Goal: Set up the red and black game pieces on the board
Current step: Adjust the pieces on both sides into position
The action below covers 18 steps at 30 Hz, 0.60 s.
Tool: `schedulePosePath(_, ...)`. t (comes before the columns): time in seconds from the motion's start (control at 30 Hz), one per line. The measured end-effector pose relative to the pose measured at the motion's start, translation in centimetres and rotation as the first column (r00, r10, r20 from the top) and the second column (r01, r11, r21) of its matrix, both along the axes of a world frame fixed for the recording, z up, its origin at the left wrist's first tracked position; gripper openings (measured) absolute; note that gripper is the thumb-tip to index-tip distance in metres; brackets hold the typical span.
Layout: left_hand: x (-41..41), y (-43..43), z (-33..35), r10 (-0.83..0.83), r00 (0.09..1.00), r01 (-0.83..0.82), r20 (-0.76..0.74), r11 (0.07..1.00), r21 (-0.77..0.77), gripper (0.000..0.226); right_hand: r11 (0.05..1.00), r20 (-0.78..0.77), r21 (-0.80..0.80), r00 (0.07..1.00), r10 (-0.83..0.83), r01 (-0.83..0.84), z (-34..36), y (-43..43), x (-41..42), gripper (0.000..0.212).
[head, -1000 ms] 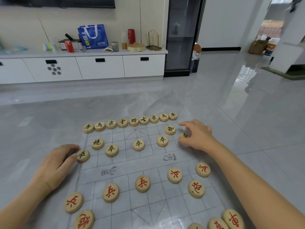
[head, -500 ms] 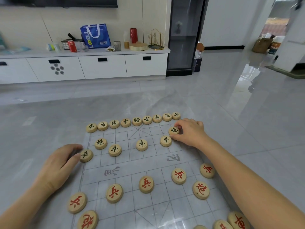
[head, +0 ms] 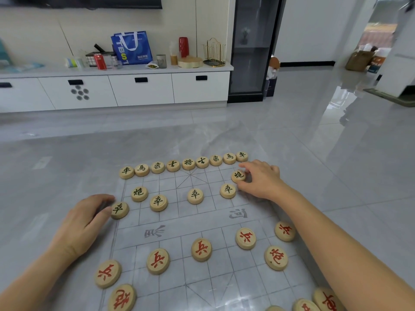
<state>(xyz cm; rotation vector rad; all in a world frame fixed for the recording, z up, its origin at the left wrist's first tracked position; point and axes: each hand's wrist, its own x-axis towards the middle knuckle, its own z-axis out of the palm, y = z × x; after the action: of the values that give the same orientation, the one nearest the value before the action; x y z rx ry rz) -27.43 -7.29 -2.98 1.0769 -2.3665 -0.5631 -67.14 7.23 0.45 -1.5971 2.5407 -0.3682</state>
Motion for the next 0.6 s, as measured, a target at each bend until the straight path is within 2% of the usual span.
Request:
schedulePosePath(0.07,0.1,0.0,-0.1,0.008,1.000,-0.008,0.012,1.000,0.004,0.034,0.996,0.036,-0.085,0.999,0.023,-0.019,0.1,0.5,0.2,0.051)
schedulePosePath(0.17,0.1,-0.1,-0.1,0.014,1.000,-0.014,0.027,1.000,0.001,0.044,0.975,0.063,-0.182,0.988,0.140,-0.127,0.6,1.1,1.1,0.038)
schedulePosePath(0.23,0.0,0.0,0.0,0.014,1.000,-0.013,0.023,1.000,-0.003,0.046,0.969,-0.007,-0.111,0.975,0.221,-0.220,0.6,1.3,1.8,0.042)
schedulePosePath(0.33,0.0,0.0,0.1,0.016,1.000,-0.016,0.022,1.000,0.006,0.037,0.960,-0.092,-0.038,0.958,0.272,-0.276,0.3,1.4,2.1,0.048)
schedulePosePath(0.5,0.0,0.0,0.0,0.027,0.999,-0.027,0.042,1.000,0.005,0.046,0.964,-0.069,-0.033,0.963,0.260,-0.262,0.0,1.1,2.0,0.046)
schedulePosePath(0.6,0.1,-0.2,-0.2,0.013,0.999,-0.014,0.035,1.000,0.006,0.035,0.964,-0.071,-0.030,0.963,0.261,-0.264,-0.1,1.1,2.0,0.046)
